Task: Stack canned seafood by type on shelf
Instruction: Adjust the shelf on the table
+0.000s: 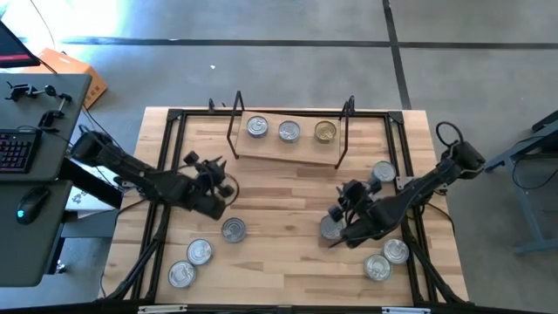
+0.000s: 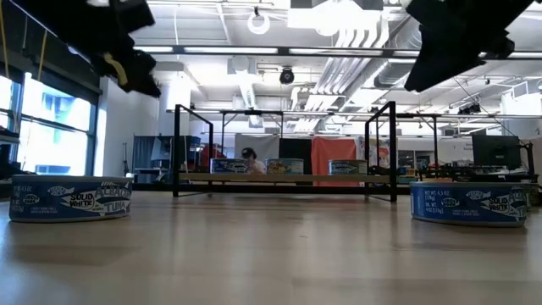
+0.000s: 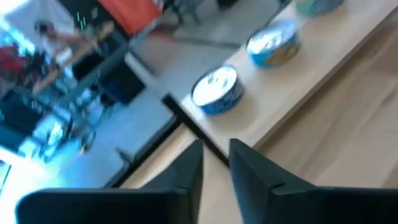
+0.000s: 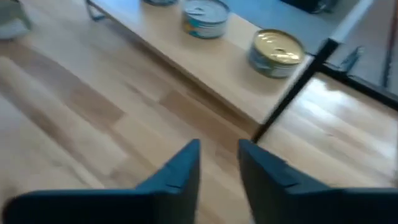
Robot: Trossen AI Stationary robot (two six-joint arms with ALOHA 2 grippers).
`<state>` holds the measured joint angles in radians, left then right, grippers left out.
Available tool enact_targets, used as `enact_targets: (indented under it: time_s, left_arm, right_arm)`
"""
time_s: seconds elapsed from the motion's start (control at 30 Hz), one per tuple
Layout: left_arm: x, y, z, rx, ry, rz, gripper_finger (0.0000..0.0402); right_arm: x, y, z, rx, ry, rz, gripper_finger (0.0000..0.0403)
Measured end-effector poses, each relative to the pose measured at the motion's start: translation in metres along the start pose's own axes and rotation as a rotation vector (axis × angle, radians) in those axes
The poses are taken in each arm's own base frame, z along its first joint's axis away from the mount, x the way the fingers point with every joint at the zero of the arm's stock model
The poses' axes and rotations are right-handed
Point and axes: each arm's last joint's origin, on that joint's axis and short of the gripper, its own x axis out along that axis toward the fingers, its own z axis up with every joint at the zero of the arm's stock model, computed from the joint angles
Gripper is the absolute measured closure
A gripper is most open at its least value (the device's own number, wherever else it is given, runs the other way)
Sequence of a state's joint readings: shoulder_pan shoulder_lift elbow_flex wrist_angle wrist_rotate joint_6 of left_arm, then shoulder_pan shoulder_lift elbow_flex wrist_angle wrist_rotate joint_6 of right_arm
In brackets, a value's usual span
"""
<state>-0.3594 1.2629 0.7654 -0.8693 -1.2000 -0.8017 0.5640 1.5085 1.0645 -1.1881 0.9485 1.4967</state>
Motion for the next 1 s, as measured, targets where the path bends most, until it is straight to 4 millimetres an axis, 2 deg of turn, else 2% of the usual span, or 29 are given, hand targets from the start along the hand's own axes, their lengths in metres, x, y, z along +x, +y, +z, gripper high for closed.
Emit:
enact_targets:
  time_s: [0.13,0.23,0.3,0.43,0.57,0.67,0.77,0.9,1.0]
  left_arm:
    - [0.016,0.005,-0.004,0.031,0.053,0.055,0.0255]
    - [0.028,0.009,-0.018,0.027,0.093,0.083,0.0214]
    - [0.034,0.009,-0.029,0.021,0.106,0.076,0.0192]
    - [0.043,0.010,-0.046,0.029,0.117,0.002,0.0164]
    - [0.059,0.015,-0.049,-0.024,0.112,-0.171,0.0164]
    - [0.069,0.025,-0.046,-0.017,0.039,-0.237,0.0172]
    - [0.073,0.038,-0.046,0.102,0.006,-0.246,0.0179]
    - [0.074,0.051,-0.044,0.109,-0.014,-0.307,0.0181]
    - [0.076,0.060,-0.043,0.063,-0.020,-0.374,0.0181]
  right_arm:
    - [0.005,-0.005,-0.003,-0.025,-0.068,-0.047,0.0204]
    - [0.017,-0.012,-0.018,-0.081,-0.122,-0.081,0.0156]
    - [0.027,-0.018,-0.032,-0.092,-0.142,-0.095,0.0140]
    - [0.045,-0.026,-0.055,-0.090,-0.170,-0.079,0.0133]
    - [0.053,-0.028,-0.061,-0.105,-0.168,-0.039,0.0138]
    - [0.051,-0.031,-0.056,-0.193,-0.106,-0.012,0.0145]
    - [0.042,-0.045,-0.043,-0.289,-0.046,-0.006,0.0152]
    - [0.030,-0.073,-0.029,-0.332,-0.052,0.021,0.0163]
    - [0.025,-0.095,-0.024,-0.286,-0.066,0.081,0.0170]
